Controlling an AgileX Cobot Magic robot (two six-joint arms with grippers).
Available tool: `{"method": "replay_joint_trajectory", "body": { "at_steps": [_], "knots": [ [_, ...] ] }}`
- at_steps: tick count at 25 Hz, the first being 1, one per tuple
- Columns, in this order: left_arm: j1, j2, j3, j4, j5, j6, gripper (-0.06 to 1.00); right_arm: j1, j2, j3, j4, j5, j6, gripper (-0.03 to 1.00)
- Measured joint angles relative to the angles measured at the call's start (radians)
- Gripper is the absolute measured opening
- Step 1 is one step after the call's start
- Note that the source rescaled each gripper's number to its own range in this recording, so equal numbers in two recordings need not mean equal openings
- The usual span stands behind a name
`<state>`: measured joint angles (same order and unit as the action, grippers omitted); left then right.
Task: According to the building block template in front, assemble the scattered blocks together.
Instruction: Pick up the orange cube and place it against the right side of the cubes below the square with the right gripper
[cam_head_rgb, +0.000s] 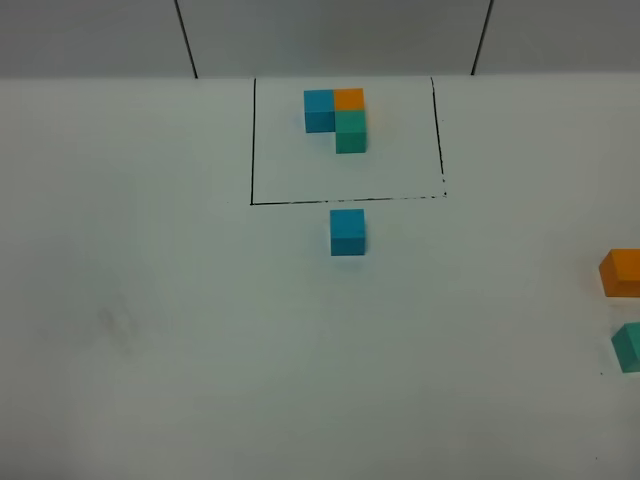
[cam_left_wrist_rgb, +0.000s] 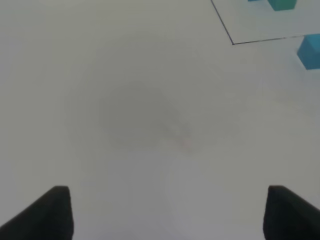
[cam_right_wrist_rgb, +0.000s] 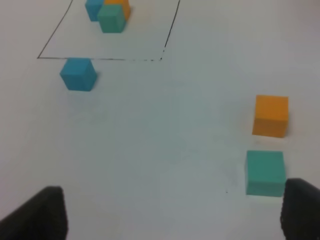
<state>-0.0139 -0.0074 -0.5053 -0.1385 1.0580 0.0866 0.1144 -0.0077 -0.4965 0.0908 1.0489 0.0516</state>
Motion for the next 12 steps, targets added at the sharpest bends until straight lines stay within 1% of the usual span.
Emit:
{"method": "replay_joint_trajectory", "body": {
  "at_steps": [3, 6, 12],
  "knots": [
    [0.023, 0.0, 0.0, 0.0, 0.0, -0.026, 0.68, 0.0, 0.0, 0.0, 0.0, 0.0, 0.002, 0.83],
    [0.025, 0.0, 0.0, 0.0, 0.0, -0.045, 0.68, 0.0, 0.0, 0.0, 0.0, 0.0, 0.002, 0.83],
    [0.025, 0.0, 0.0, 0.0, 0.0, -0.049, 0.68, 0.0, 0.0, 0.0, 0.0, 0.0, 0.002, 0.83]
  ]
}}
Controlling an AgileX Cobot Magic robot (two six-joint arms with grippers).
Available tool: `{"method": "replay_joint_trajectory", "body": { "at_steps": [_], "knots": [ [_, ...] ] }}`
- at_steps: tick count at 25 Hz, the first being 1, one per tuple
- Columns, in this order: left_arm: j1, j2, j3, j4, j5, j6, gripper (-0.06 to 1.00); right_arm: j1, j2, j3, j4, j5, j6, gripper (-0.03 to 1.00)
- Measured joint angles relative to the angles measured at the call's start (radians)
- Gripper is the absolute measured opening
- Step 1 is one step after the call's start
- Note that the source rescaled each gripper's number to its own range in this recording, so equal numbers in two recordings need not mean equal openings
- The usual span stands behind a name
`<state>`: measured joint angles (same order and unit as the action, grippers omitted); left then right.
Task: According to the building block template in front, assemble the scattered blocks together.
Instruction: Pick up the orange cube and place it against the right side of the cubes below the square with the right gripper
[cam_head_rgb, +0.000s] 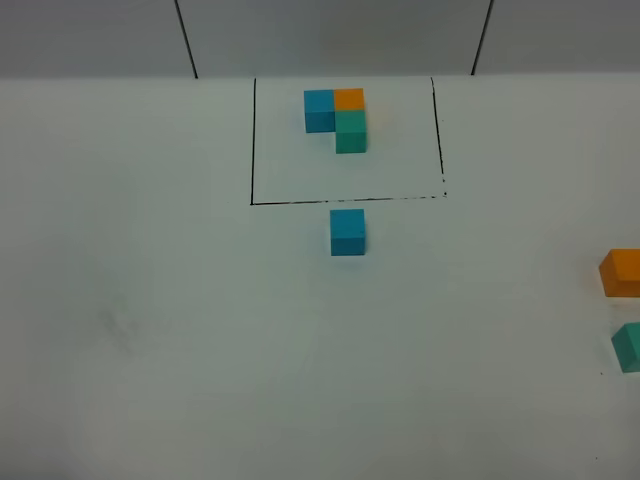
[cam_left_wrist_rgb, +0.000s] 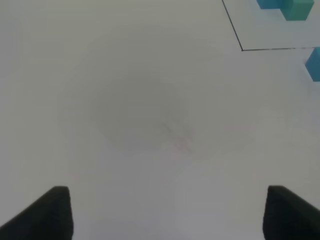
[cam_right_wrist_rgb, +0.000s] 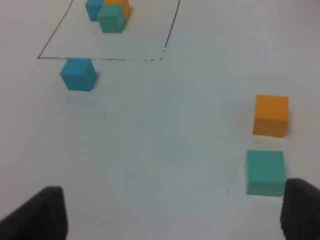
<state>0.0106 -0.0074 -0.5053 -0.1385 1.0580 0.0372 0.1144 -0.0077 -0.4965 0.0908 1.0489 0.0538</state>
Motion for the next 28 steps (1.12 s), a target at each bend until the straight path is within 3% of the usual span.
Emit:
{"method": "replay_joint_trajectory", "body": {
  "at_steps": [7, 19, 22, 28],
  "knots": [
    [-0.052, 0.0, 0.0, -0.001, 0.0, -0.001, 0.68, 0.0, 0.0, 0.0, 0.0, 0.0, 0.0, 0.83],
    [-0.052, 0.0, 0.0, -0.001, 0.0, -0.001, 0.68, 0.0, 0.02, 0.0, 0.001, 0.002, 0.032, 0.88],
    [-0.052, 0.0, 0.0, -0.001, 0.0, -0.001, 0.68, 0.0, 0.118, -0.011, 0.025, 0.017, 0.097, 0.89],
    [-0.052, 0.0, 0.0, -0.001, 0.0, -0.001, 0.68, 0.0, 0.48, -0.087, 0.042, -0.014, 0.118, 0.89]
  ]
}}
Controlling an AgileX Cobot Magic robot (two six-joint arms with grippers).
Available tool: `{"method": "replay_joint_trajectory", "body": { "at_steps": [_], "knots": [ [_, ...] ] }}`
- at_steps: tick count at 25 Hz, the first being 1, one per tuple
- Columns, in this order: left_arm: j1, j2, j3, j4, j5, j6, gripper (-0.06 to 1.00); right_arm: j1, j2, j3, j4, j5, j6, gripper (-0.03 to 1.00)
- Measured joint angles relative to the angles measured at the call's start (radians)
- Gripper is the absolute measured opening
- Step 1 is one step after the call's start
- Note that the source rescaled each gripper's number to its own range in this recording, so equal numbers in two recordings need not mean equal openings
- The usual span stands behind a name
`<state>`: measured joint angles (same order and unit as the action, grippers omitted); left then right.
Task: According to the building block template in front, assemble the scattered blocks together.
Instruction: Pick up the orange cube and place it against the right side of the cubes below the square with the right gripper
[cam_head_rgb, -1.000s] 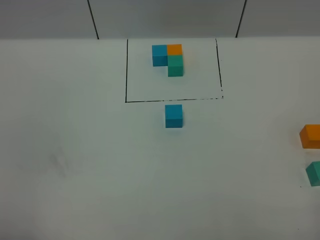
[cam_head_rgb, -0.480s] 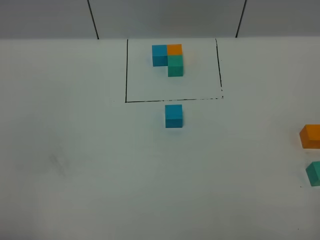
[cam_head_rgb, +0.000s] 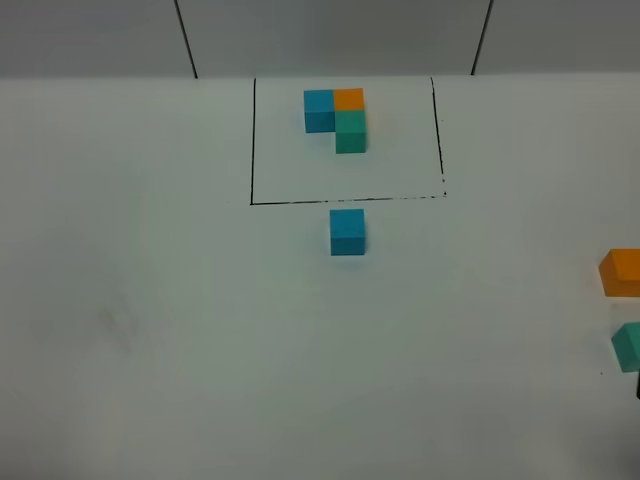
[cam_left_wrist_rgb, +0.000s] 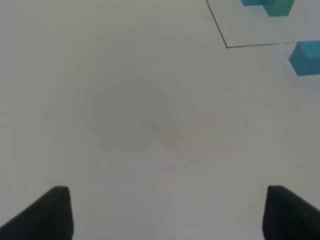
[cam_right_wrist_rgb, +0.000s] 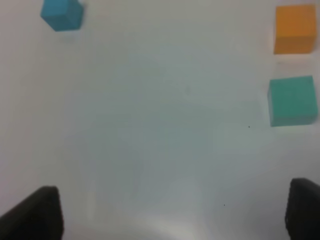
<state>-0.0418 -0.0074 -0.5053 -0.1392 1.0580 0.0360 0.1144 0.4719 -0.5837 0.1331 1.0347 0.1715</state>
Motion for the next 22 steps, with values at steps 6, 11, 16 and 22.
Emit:
{"method": "replay_joint_trajectory", "body": {
  "at_steps": [6, 11, 16, 22],
  "knots": [
    [0.0, 0.0, 0.0, 0.0, 0.0, 0.0, 0.68, -0.002, 0.436, -0.142, -0.116, -0.114, 0.002, 0.89],
    [0.0, 0.0, 0.0, 0.0, 0.0, 0.0, 0.68, -0.088, 0.781, -0.24, -0.108, -0.211, -0.064, 0.89],
    [0.0, 0.0, 0.0, 0.0, 0.0, 0.0, 0.68, -0.188, 1.006, -0.282, -0.061, -0.304, -0.152, 0.88],
    [0.0, 0.0, 0.0, 0.0, 0.0, 0.0, 0.68, -0.228, 1.127, -0.284, -0.025, -0.39, -0.253, 0.87]
  ]
}}
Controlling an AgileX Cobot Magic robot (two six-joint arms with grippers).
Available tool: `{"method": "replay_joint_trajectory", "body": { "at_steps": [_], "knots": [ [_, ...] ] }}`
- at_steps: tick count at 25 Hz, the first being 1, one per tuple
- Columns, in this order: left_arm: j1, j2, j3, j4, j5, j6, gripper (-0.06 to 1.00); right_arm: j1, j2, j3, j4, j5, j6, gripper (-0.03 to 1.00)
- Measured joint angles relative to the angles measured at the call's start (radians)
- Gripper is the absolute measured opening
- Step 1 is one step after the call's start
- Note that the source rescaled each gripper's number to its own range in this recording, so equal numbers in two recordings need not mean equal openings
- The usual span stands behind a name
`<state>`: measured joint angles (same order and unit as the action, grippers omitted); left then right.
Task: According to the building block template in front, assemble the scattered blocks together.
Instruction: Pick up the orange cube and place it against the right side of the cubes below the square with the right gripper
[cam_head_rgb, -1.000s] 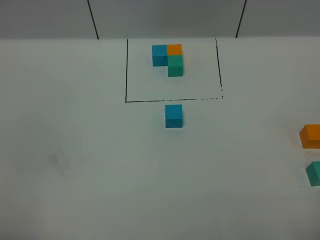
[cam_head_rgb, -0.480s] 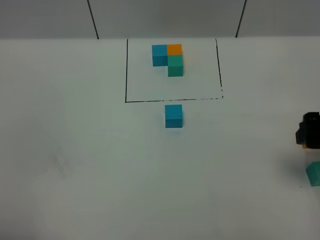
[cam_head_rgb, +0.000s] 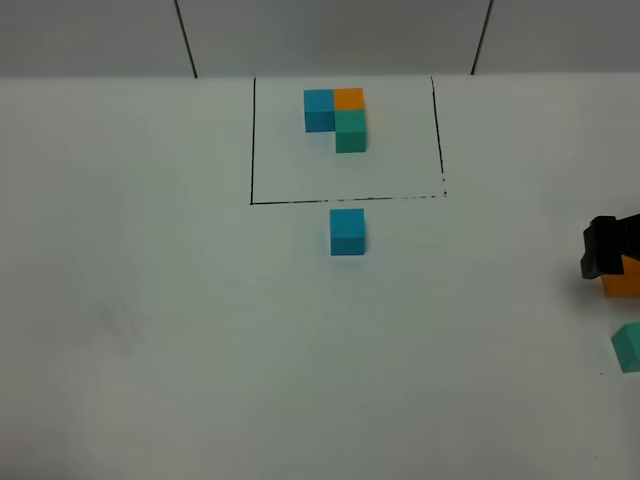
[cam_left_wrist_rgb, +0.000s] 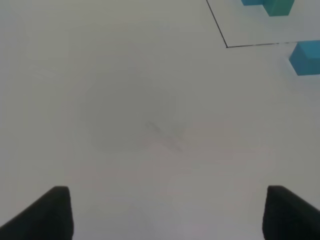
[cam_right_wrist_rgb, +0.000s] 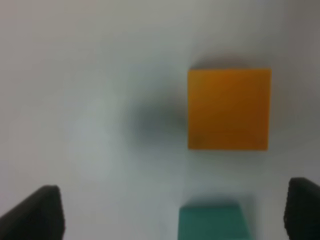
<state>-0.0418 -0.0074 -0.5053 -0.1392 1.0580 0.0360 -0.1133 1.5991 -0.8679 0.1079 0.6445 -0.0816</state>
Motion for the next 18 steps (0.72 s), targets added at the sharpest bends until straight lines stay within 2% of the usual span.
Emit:
{"method": "replay_joint_trajectory", "body": {
  "at_steps": [9, 18],
  "knots": [
    [0.0, 0.0, 0.0, 0.0, 0.0, 0.0, 0.68, -0.044, 0.106, -0.003, 0.005, -0.102, -0.014, 0.85],
    [0.0, 0.0, 0.0, 0.0, 0.0, 0.0, 0.68, -0.048, 0.184, -0.004, 0.007, -0.156, -0.015, 0.84]
  ]
}}
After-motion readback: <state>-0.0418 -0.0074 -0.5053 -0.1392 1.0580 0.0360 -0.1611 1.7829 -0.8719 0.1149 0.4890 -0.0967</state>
